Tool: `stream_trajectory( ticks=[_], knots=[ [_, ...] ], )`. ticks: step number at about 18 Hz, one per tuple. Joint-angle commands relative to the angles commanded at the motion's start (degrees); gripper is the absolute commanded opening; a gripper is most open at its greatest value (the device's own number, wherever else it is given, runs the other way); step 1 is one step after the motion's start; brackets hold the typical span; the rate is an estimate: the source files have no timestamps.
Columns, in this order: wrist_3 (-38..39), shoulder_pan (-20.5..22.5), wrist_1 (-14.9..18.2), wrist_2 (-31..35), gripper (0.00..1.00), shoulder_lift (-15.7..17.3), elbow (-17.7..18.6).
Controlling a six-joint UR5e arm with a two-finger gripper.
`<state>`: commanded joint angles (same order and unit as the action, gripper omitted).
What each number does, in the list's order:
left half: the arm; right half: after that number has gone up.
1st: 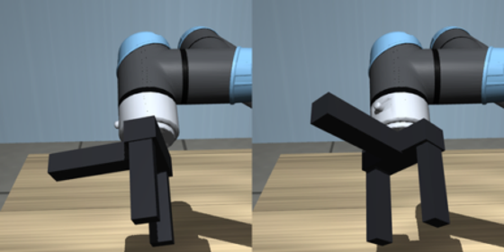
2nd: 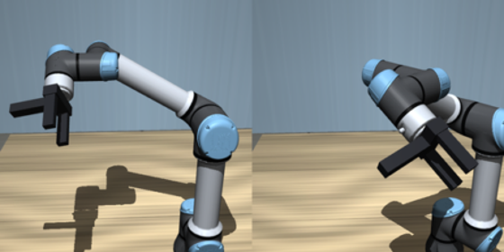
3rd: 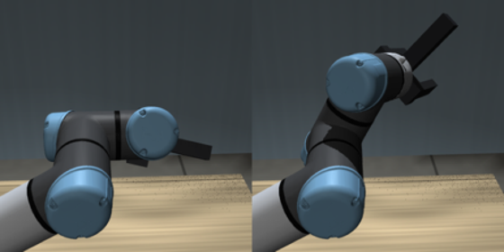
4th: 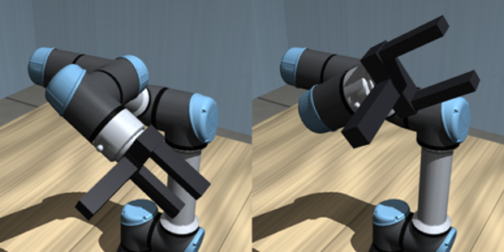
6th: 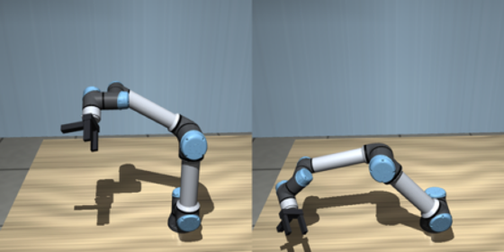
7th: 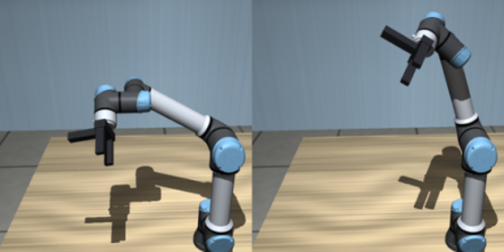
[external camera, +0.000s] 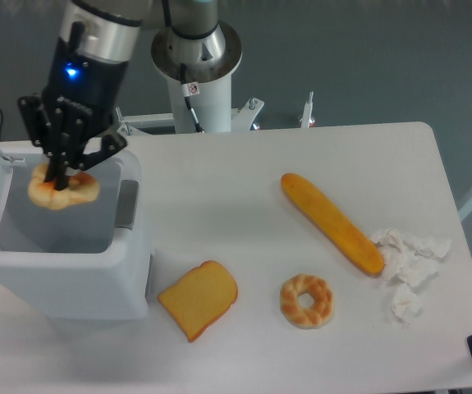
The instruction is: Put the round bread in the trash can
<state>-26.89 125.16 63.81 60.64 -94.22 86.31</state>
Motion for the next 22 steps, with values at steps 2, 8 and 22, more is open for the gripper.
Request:
stream_trajectory(
  ticks=[2, 8, 22],
  knots=[
    [0.0, -0.5, 0.0, 0.0, 0.11, -0.2, 0.4],
    [-0.8, -0.6, -0.3, 0.0, 0.45, -0.4, 1.4],
    [-2.3, -0.4, -0.3, 0.1, 0.72, -0.7, 1.5]
  ],
)
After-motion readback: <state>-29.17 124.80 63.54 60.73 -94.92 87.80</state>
